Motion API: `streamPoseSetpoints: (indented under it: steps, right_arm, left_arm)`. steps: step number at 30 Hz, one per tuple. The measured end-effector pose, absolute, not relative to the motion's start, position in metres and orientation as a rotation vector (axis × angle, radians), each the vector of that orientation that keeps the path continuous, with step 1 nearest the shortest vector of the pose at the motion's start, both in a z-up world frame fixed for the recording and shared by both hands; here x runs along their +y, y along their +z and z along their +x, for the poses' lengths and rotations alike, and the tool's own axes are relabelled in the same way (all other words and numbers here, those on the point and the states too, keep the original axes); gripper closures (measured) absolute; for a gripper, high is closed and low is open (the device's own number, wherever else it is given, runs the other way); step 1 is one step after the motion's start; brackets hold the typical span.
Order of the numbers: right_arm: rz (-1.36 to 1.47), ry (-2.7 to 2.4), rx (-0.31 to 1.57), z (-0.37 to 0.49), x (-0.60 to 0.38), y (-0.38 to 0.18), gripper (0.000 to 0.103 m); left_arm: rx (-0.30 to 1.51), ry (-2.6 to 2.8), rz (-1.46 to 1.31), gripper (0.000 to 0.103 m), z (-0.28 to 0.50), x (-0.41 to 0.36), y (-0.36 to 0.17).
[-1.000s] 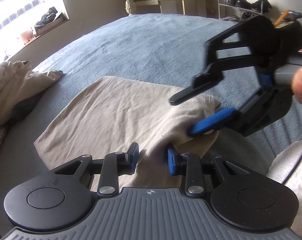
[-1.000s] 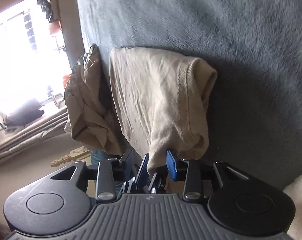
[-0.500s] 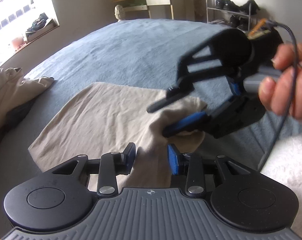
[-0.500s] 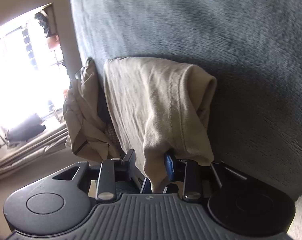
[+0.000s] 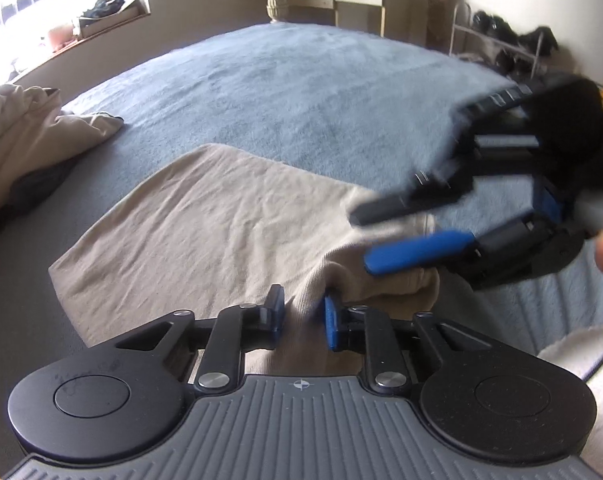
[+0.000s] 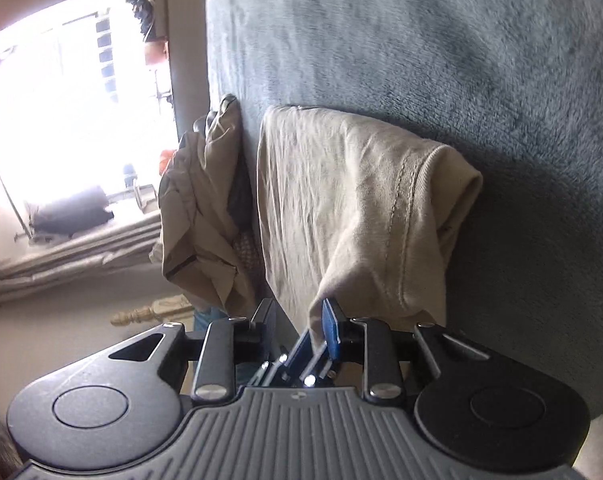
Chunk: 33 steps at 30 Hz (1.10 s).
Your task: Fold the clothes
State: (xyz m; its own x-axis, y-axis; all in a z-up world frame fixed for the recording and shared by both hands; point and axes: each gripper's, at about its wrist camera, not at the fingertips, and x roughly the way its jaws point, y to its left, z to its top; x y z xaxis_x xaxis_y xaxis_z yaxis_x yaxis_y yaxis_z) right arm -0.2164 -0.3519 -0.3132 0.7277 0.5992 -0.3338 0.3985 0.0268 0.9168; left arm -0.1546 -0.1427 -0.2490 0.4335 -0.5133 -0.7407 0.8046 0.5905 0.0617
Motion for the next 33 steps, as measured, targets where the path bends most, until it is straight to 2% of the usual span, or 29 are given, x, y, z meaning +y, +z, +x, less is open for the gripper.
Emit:
streamPoseSetpoints:
  steps: [5,13,27,28,29,33]
  right_arm:
    - [1.482,0.194,0.943,-0.22,-0.342,-0.318,0.075]
    - [1.491,-0.016,0.997,-0.223,-0.337,-0.344,0.075]
    - [1.654,0.161,0.923,-0.239,-0.355,-0.313,0.071]
    - [1.678,0.16,0.91,-0.238,-0.357,-0.313,0.066]
    - [1.702,0.154,0.906,-0.236,-0.356,-0.316,0.056]
    - [1.792,0.159,0.944,-0.215,-0.353,-0.334,0.048]
  left_arm:
    - [0.666,-0.842,0.424,0.091,-0.162,-0.143,-0.239]
    - [0.652,-0.839,0.413,0.092,-0.162,-0.141,-0.24]
    - [0.56,-0.85,0.561,0.092,-0.18,-0.141,-0.253]
    - [0.556,-0.852,0.566,0.092,-0.18,-0.141,-0.253]
    - [0.551,-0.854,0.573,0.092,-0.181,-0.141,-0.253]
    - [0.538,-0.863,0.6,0.092,-0.185,-0.14,-0.254]
